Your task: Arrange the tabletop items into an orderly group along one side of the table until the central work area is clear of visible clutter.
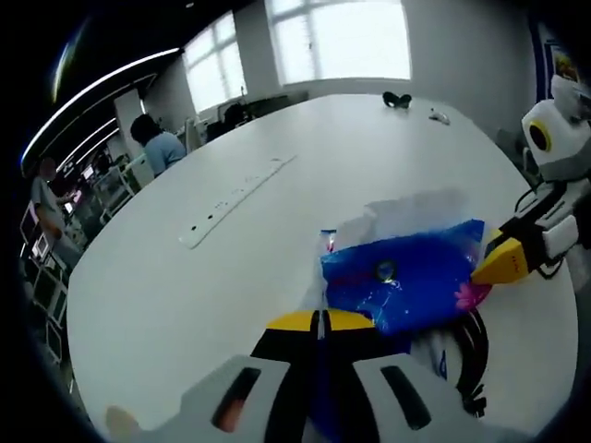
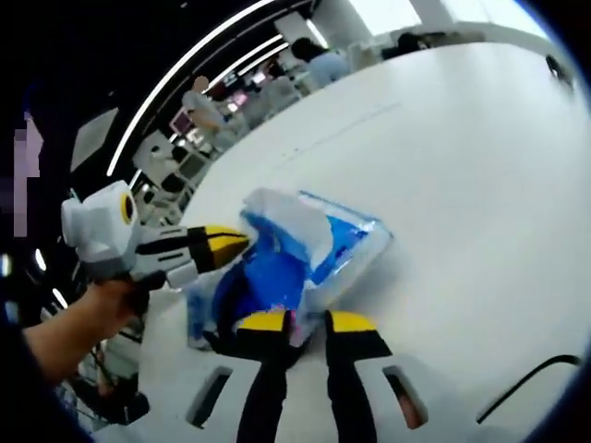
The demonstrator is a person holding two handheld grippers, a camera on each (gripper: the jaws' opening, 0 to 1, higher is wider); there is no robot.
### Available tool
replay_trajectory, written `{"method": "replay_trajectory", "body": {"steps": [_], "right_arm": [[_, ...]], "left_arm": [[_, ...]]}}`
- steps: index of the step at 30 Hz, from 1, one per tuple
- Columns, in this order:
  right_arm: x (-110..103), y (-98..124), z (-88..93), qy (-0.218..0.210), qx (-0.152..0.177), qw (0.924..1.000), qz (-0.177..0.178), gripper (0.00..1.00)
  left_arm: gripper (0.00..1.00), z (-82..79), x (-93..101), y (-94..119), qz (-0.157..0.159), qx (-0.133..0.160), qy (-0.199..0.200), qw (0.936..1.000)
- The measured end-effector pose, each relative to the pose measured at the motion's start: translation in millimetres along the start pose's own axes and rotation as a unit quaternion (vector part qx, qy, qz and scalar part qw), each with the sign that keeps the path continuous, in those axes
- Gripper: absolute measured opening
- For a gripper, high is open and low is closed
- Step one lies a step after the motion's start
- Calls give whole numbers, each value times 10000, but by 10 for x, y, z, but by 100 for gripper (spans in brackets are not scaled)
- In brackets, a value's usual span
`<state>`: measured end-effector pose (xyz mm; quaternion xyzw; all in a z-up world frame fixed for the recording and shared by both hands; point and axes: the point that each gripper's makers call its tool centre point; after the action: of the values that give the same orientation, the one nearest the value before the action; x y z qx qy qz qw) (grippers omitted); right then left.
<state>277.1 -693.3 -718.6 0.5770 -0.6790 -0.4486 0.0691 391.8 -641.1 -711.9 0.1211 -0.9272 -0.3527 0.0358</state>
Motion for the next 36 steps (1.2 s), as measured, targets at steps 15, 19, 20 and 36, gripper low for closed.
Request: {"method": "replay_trajectory", "body": {"steps": [15, 19, 20, 36], "right_arm": [[32, 95, -14, -80, 13, 10000, 55, 0], [48, 155, -35, -86, 19, 9999, 51, 0], [54, 174, -47, -61, 40, 10000, 62, 0], [415, 579, -127, -186, 283, 9994, 119, 0]], "left_arm": [[0, 39, 115, 89, -59, -120, -252, 9996], [0, -14, 161, 170, -79, -10, -321, 9995], [0, -26, 178, 187, -79, 0, -349, 9994], [0, -232, 662, 239, 30, 70, -547, 9985]]}}
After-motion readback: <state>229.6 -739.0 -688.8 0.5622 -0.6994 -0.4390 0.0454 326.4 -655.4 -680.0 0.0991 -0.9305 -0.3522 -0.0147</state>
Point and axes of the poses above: the point that each gripper's makers call its tool centre point, and the gripper's own axes: y roughly backward along the fingers, x roughly to its right, z roughly out of its underside, and after that the axes turned 8 degrees about z, right-handed
